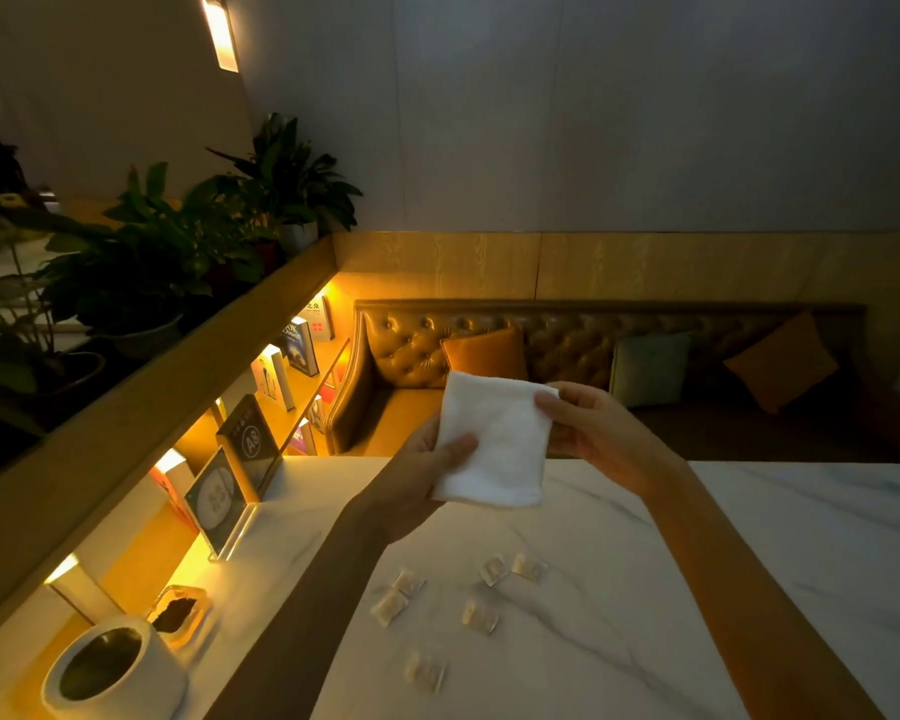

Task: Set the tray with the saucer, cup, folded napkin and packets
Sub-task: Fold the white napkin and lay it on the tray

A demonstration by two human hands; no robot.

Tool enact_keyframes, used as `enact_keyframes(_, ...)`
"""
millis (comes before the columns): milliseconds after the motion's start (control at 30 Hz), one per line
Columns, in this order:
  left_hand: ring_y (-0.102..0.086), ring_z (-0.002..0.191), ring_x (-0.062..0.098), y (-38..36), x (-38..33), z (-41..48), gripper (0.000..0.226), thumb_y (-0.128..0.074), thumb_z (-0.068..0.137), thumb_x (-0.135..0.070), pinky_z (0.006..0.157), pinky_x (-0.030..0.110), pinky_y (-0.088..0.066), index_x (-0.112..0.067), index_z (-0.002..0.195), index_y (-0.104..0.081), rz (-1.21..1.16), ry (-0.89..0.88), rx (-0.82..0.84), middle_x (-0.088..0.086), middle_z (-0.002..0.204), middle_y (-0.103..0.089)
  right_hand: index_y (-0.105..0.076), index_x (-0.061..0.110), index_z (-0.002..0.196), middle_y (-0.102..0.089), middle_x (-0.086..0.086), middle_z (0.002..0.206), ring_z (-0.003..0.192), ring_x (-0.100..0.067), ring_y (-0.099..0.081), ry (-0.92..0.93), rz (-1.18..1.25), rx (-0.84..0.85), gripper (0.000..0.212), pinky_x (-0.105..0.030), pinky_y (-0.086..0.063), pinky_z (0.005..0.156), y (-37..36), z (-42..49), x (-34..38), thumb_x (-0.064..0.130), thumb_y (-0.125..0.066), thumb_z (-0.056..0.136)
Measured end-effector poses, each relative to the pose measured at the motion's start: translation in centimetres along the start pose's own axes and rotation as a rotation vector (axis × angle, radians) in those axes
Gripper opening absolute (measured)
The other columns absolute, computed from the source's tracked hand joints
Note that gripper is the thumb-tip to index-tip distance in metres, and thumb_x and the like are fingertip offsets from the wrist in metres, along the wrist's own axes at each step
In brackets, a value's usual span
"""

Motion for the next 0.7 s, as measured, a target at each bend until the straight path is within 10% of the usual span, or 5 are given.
enact_keyframes(467,-0.067,0.109,0.029,-1.9,2.4,-1.7,0.04,-0.061,0.094,-0.022,0.086,0.046,-0.059,-0.019,0.131,-0.049,0.022,-0.041,-0.309,0.01,0.124,-0.064,-0.044,0.035,0.118,-0.06,0.007,0.113,0.094,-0.018,-0.067,0.13,-0.122,-0.5,0.053,-0.029,-0.061,0.068,-5.9,-2.0,-4.2,0.05,-0.068,0.074)
enact_keyframes(700,-0.065,0.112,0.032,-1.2,1.9,-2.9,0.042,-0.058,0.095,-0.018,0.092,0.053,-0.055,-0.014,0.135,-0.046,-0.007,-0.033,-0.282,0.013,0.127,-0.062,-0.061,0.029,0.089,-0.068,0.011,0.087,0.077,-0.003,-0.069,0.226,-0.159,-0.573,0.018,-0.014,-0.052,0.055,-7.0,-2.9,-4.1,0.036,-0.074,0.079)
Point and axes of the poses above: each hand's wrist, its own z-axis towards the middle knuckle, its own y-axis out of the back of the hand, x = y × z, the point moved 1 cm from there along z, towards the middle knuckle
